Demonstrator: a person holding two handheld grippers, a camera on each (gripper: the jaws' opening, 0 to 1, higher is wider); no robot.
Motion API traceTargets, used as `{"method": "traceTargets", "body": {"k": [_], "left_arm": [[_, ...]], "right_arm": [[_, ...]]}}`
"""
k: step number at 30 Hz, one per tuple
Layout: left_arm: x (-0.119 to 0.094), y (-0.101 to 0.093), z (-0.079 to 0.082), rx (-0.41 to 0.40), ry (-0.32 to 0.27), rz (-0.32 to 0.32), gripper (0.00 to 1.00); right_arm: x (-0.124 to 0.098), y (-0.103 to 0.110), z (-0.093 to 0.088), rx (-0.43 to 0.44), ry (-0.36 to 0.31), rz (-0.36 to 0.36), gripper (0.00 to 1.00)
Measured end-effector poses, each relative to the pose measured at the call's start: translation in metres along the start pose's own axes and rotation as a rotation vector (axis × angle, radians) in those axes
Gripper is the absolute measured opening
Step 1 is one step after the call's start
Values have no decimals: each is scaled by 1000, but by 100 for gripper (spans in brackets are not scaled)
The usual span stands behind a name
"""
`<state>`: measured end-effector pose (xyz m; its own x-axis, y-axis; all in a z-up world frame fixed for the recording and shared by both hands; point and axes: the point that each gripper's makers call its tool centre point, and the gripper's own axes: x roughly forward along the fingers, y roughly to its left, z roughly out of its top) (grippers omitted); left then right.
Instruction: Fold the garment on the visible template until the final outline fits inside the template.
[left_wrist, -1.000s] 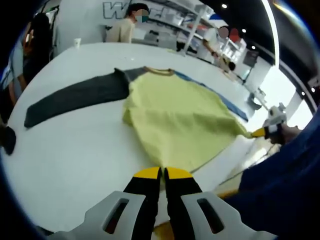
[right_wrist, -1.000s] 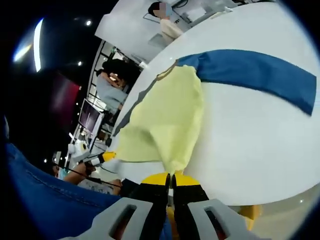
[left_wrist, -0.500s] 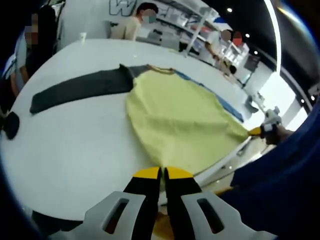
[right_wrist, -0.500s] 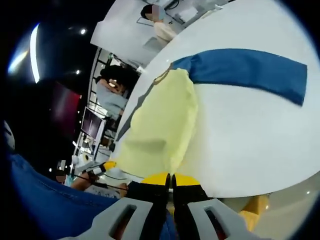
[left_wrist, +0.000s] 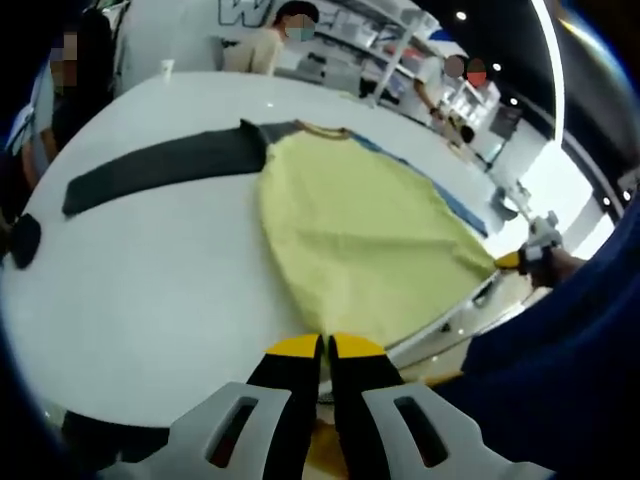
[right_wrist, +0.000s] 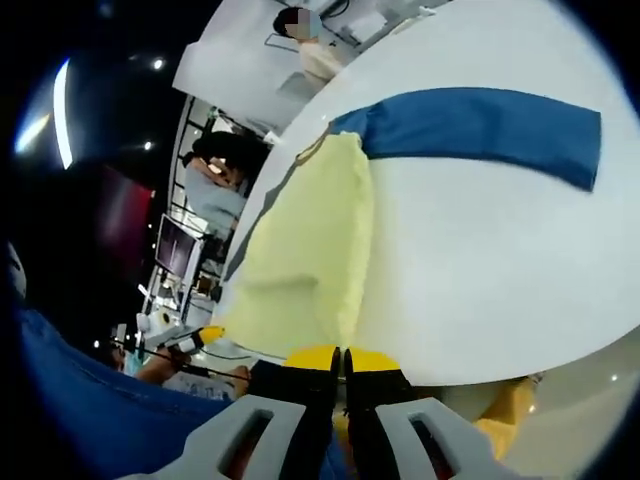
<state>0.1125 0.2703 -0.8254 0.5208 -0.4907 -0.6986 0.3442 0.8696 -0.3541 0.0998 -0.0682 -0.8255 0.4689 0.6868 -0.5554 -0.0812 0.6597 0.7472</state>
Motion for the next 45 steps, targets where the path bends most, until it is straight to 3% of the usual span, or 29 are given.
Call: {"method": "traceTargets", "body": {"k": [11,21,27,32,34,37,41,42,45], "left_arm": [[-3,0,-1,-25,-24,1,1],[-11,8,-5,-24,-33,11,3],[-20,21,5,-63,-99,48,5],[-21,25,25,-44,-148,65,7],[-17,26,34,-30,-160,63,8],[-12,23,50,-3,-187,55,10],[3,21,77,59,-209,28,12],[11,19,93,94,-223,22,12],[26,23,121,102,-261,12,15]], "right_arm": [[0,-3,0,13,-4,6,0],[-6,-2,-4,-32,4,4,2],[-17,-6,11,-55,-69,-20,8],[-19,0,26,-76,-92,-7,17],[-18,-2,37,-136,-120,-28,17],[-15,2,51,-160,-150,-29,18],[-3,9,83,-234,-216,-37,19],[2,11,94,-266,-233,-40,19],[17,16,115,-329,-253,-49,18]]}}
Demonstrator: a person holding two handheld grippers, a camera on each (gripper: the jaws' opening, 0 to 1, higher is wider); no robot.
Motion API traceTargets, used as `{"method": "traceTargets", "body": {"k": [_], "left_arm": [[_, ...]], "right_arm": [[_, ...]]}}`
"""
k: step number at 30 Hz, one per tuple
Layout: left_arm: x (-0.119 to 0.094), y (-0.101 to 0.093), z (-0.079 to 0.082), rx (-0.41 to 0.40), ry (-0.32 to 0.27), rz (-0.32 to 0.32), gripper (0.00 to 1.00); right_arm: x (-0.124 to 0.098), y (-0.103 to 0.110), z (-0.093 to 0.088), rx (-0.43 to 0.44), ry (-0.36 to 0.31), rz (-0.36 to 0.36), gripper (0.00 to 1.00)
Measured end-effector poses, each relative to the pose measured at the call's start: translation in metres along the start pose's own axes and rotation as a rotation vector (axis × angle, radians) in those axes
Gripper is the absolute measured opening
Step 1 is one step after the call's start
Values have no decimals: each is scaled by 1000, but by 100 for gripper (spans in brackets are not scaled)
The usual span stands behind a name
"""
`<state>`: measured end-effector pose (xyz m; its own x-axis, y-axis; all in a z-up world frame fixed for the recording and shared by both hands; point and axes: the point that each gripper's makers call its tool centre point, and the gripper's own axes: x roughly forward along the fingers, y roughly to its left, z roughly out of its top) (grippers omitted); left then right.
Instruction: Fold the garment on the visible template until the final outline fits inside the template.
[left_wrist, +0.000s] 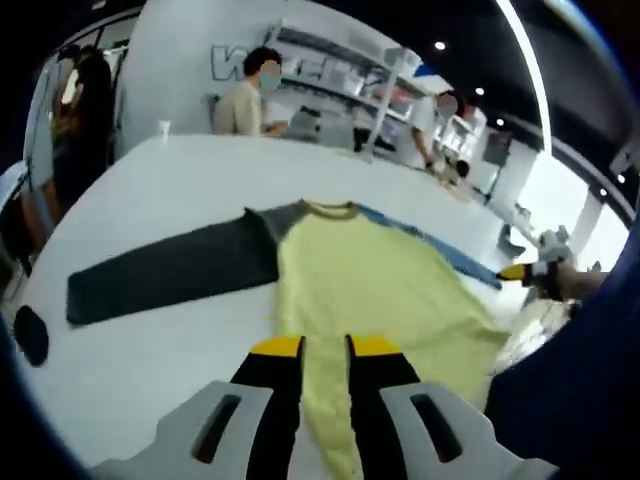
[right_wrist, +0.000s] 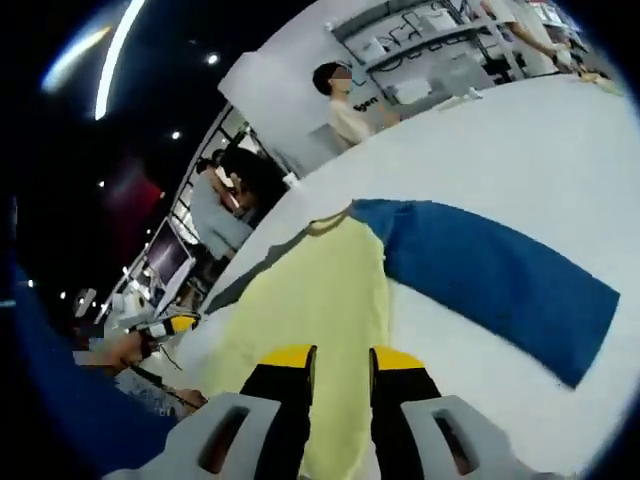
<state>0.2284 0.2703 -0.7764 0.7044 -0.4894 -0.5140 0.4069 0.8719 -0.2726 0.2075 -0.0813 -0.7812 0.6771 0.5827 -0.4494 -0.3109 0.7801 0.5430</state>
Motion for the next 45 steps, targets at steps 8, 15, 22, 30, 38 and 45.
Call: {"method": "traceTargets", "body": {"k": [8,15,22,30,38,45], "left_arm": [[75,8,63,104,-53,-6,18],[136,31,105,214,-38,-18,20],[160,52,116,229,-27,-19,18],[203,80,123,291,7,-19,18],[236,81,123,359,70,-73,19],[243,82,119,387,93,-124,18]], "right_arm": [[83,-4,62,-192,-69,-15,17],[138,-24,106,-259,-84,-42,17],[161,-42,118,-363,-21,-61,15],[194,-69,139,-433,2,-91,14],[234,-78,144,-504,79,-46,15],[240,-86,145,-520,112,-32,14]]}}
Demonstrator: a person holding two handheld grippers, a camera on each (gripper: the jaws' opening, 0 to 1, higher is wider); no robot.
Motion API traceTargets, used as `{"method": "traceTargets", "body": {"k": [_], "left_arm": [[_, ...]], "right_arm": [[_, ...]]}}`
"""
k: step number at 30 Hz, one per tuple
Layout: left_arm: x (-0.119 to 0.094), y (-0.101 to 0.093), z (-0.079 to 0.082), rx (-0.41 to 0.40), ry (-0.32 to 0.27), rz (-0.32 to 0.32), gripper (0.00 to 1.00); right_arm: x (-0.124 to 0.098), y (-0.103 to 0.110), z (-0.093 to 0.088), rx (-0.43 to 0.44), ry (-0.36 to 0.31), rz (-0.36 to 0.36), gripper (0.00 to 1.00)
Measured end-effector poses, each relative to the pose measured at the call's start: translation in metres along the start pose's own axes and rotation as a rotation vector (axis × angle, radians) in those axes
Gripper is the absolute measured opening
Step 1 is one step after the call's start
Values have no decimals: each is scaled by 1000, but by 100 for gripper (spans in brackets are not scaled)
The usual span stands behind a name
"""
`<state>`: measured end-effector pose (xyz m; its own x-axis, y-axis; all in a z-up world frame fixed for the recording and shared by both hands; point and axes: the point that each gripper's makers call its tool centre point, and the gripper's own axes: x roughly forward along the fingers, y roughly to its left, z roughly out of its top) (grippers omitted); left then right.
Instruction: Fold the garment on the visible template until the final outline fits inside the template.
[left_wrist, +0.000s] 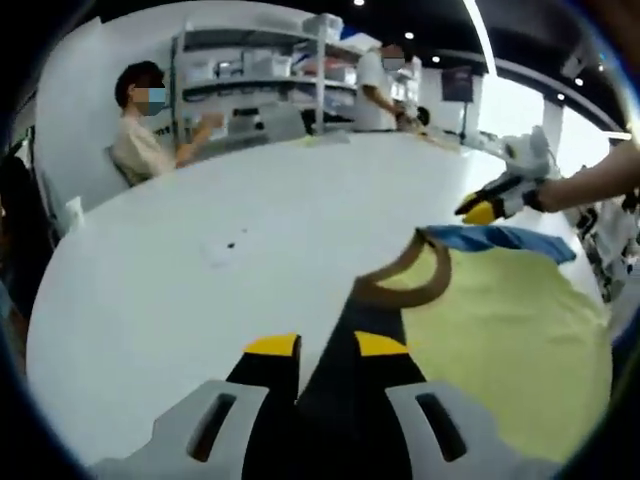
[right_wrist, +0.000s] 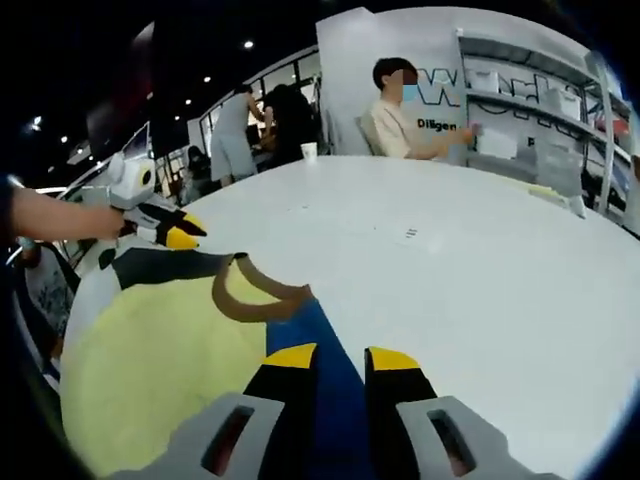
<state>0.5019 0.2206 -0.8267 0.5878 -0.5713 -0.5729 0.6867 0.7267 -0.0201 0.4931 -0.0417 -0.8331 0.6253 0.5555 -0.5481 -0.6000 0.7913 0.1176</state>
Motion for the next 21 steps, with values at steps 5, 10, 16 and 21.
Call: {"method": "traceTargets", "body": {"k": [5,10,16,21], "left_arm": [[3,-1,1,-5,-6,-31,18],[4,-7,3,10,-6,-65,20],[7,-8,-2,10,10,-100,21],[14,-4,-11,26,43,-109,21]], "right_arm": [[3,-2,-4,-12,23,15,14],[5,-1,-9,-21,39,44,14],[1,-4,-13,-1,48,58,16],[5,-3,-17,12,56,66,15]]}}
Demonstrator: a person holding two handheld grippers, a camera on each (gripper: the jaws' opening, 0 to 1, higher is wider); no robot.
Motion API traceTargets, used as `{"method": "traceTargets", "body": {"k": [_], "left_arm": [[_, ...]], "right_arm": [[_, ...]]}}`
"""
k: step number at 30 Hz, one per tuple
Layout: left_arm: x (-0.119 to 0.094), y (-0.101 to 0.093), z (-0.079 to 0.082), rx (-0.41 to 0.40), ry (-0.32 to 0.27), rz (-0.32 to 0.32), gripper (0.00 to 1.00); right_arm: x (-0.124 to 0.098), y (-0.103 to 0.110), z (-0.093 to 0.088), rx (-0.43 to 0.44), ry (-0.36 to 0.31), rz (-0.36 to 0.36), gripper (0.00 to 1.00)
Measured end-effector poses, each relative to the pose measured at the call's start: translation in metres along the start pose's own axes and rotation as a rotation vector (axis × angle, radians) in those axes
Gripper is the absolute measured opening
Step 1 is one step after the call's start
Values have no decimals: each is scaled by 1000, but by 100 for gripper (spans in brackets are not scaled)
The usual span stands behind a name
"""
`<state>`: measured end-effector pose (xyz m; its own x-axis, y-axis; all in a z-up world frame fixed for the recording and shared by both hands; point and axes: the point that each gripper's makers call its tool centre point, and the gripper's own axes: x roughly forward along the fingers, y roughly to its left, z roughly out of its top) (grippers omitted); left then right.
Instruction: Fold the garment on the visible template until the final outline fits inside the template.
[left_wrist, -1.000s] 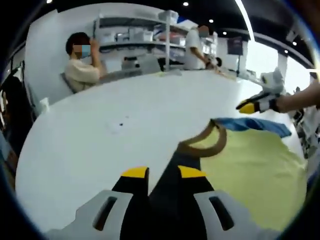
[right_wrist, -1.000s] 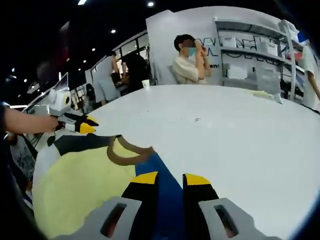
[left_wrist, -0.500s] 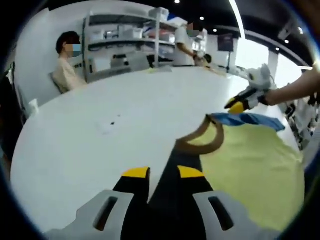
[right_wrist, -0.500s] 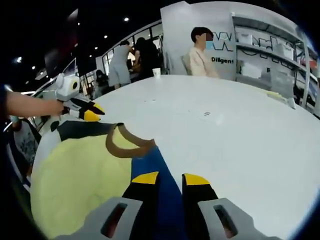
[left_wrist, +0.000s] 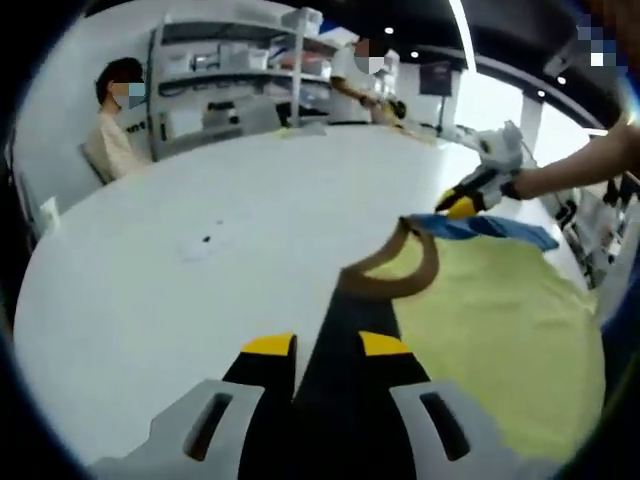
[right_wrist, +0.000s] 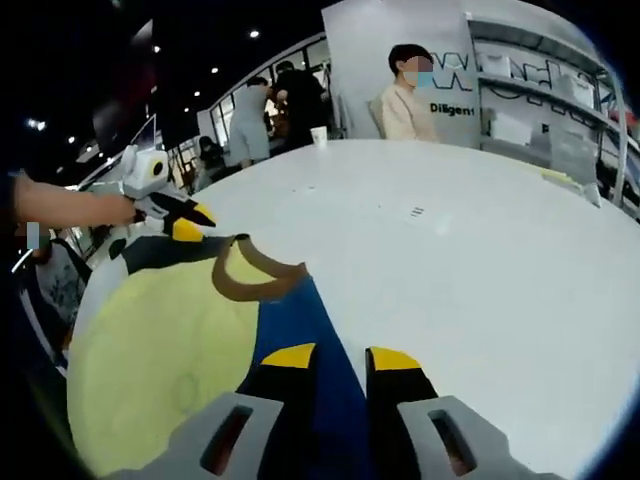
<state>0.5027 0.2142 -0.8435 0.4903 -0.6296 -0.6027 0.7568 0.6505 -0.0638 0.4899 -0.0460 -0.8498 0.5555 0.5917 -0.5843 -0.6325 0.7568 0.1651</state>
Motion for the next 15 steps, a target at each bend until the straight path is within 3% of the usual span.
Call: {"method": "traceTargets", "body": {"k": [10,13,15], "left_arm": [[6,-4,-6,-13,37,-1,14],[8,0,-4,26,44,38,6],[9,-3,-4,-16,43,22,1]], "right_arm": [[0,8,-5,-35,24,22,5],[-1,7,-5,-44,29,10,0],[-1,7,-5,-45,26,10,0]]}}
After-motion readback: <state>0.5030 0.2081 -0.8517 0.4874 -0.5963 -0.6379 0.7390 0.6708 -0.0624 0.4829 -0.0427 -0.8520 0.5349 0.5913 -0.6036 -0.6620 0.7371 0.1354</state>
